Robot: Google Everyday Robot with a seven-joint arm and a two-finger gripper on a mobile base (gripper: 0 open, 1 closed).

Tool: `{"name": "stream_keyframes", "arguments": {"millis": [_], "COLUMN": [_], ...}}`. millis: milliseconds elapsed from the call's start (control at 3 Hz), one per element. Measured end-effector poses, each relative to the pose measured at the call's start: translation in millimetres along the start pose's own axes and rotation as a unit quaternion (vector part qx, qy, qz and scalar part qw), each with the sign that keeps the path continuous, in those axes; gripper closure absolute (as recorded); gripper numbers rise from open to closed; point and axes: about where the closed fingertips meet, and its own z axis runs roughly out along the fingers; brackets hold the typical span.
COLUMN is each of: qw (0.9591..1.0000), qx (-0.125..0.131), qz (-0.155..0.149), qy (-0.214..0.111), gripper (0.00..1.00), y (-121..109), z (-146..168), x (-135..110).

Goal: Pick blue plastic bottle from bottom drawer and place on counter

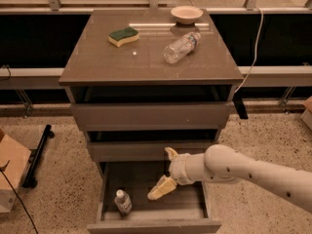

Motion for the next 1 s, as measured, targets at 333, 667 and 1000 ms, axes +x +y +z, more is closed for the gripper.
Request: {"name": "stream_keyframes", "arguments": {"millis": [333, 667, 1000], "qw": [0.9995, 0.9984, 0.9984], "qx": [-0.016, -0.027, -0.027], "qz": [0.011, 0.025, 0.025], "qy": [-0.025, -0.042, -0.042], "gripper": [0.00, 0.00, 0.00], "y": [-5, -11, -11], "z": [40, 67, 67], "x": [16, 27, 27]}}
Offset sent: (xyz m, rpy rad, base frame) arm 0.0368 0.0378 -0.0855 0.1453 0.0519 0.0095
